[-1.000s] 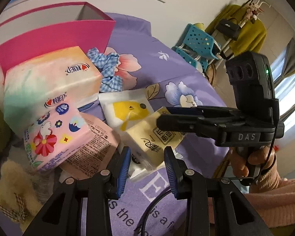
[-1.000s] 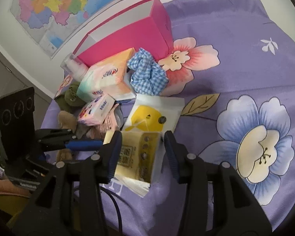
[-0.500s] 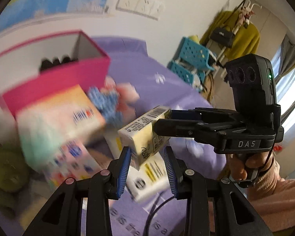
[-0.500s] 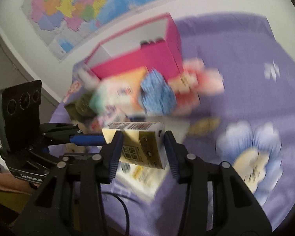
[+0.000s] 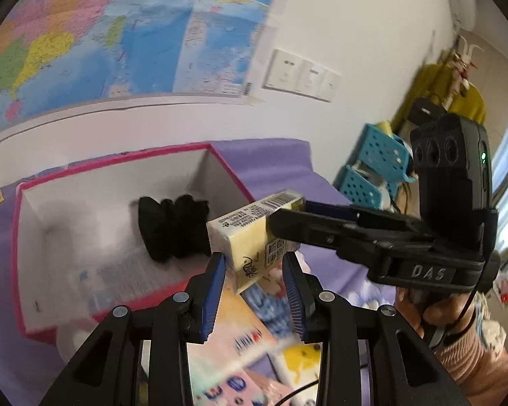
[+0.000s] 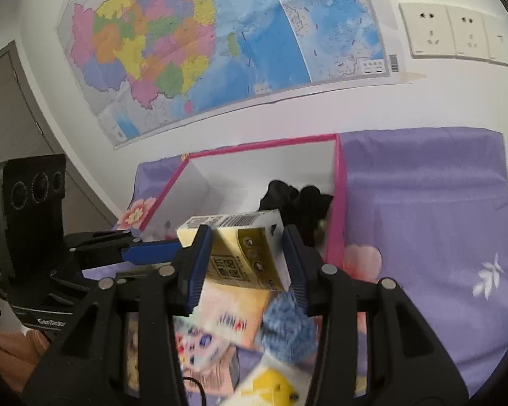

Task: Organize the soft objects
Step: 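Lower the gold packet into the pink box and open the right tool, then grasp the green plush dinosaur with the right tool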

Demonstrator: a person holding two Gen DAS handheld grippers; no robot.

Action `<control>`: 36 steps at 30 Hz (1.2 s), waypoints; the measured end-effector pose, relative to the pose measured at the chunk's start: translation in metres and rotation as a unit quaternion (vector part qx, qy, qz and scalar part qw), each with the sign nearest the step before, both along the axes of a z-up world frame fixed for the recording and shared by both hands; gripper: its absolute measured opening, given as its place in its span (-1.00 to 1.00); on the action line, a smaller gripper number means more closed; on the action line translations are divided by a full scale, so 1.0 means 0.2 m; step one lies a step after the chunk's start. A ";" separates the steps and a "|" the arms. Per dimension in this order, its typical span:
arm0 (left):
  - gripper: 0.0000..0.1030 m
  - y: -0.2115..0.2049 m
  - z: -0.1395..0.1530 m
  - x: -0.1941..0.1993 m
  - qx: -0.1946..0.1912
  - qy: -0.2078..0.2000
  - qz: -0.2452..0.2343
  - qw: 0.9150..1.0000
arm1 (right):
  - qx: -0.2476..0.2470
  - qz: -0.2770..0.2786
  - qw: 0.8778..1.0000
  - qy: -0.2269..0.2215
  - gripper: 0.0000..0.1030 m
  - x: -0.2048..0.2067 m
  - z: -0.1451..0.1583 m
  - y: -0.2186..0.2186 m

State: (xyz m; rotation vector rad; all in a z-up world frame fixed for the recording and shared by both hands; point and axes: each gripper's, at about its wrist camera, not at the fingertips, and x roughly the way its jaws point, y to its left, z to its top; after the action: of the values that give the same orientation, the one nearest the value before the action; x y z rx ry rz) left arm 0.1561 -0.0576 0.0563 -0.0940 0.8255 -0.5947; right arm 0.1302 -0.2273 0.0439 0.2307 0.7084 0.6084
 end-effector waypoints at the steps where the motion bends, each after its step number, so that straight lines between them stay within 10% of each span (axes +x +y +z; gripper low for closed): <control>1: -0.33 0.00 0.00 0.03 0.001 0.003 0.005 1.000 | -0.001 -0.001 1.000 0.003 -0.10 0.03 0.00 0.01; 13: -0.33 0.02 -0.14 0.24 0.007 0.051 0.042 0.998 | -0.054 -0.032 0.997 0.049 -0.09 0.22 -0.14 0.08; 20: -0.25 0.12 -0.09 0.13 0.017 0.011 0.064 0.998 | -0.058 -0.044 0.997 0.015 -0.03 0.12 -0.07 0.04; 28: -0.06 0.41 0.04 -0.21 -0.003 -0.061 0.100 0.993 | -0.009 0.045 0.999 -0.011 0.02 -0.11 0.00 0.10; 36: 0.01 0.75 -0.09 -0.40 -0.008 -0.031 0.175 0.984 | 0.003 0.152 0.988 0.005 0.02 -0.25 -0.07 0.36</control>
State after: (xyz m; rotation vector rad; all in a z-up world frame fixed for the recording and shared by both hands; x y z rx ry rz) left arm 0.0755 0.0920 0.0379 -0.2294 0.7224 -0.2706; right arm 0.0807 -0.1543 0.0303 0.1309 0.7583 0.9006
